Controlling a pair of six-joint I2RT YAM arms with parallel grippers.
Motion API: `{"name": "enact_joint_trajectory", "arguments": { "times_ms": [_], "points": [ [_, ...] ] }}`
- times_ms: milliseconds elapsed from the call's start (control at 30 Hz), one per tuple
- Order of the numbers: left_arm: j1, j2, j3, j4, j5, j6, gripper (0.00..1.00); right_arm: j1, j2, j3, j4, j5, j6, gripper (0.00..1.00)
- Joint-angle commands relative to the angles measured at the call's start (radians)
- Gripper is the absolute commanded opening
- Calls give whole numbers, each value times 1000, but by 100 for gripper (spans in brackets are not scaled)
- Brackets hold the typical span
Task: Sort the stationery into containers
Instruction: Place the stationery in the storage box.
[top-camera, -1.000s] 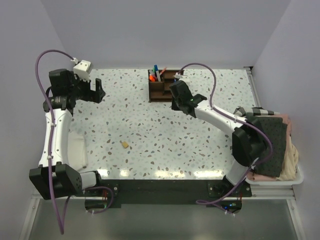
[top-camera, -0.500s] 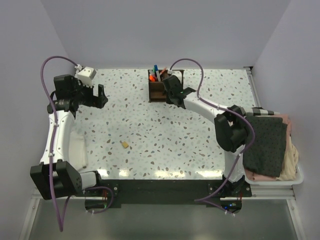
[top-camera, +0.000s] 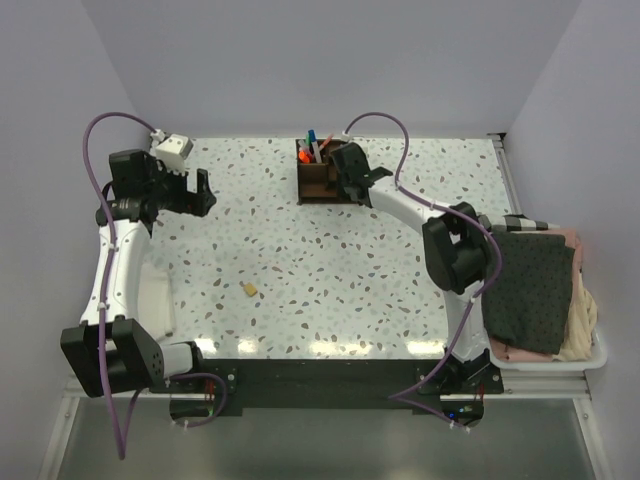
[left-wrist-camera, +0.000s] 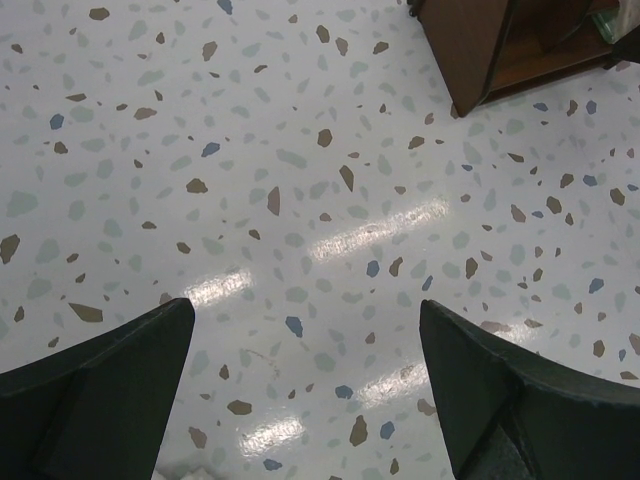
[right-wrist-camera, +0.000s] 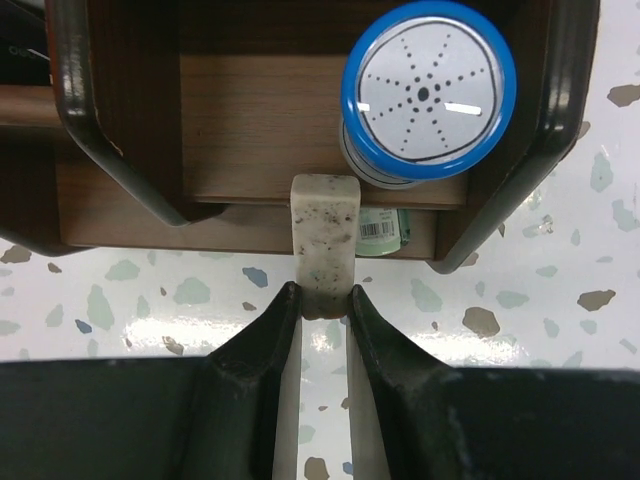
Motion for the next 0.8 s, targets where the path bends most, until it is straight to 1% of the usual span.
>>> {"name": "enact_joint_trajectory", "arguments": {
  "times_ms": [0,267,767],
  "points": [
    [0,-9,-14,42,-8,-3,100,-3,-1,37,19,-64,23,0],
    [1,-1,-9,48,-10,-6,100,2,-34,-13,-4,-94,59,0],
    [1,-8,-20,55,-10,-13,100,11,-41,-49,6,-97,45,0]
  ]
}}
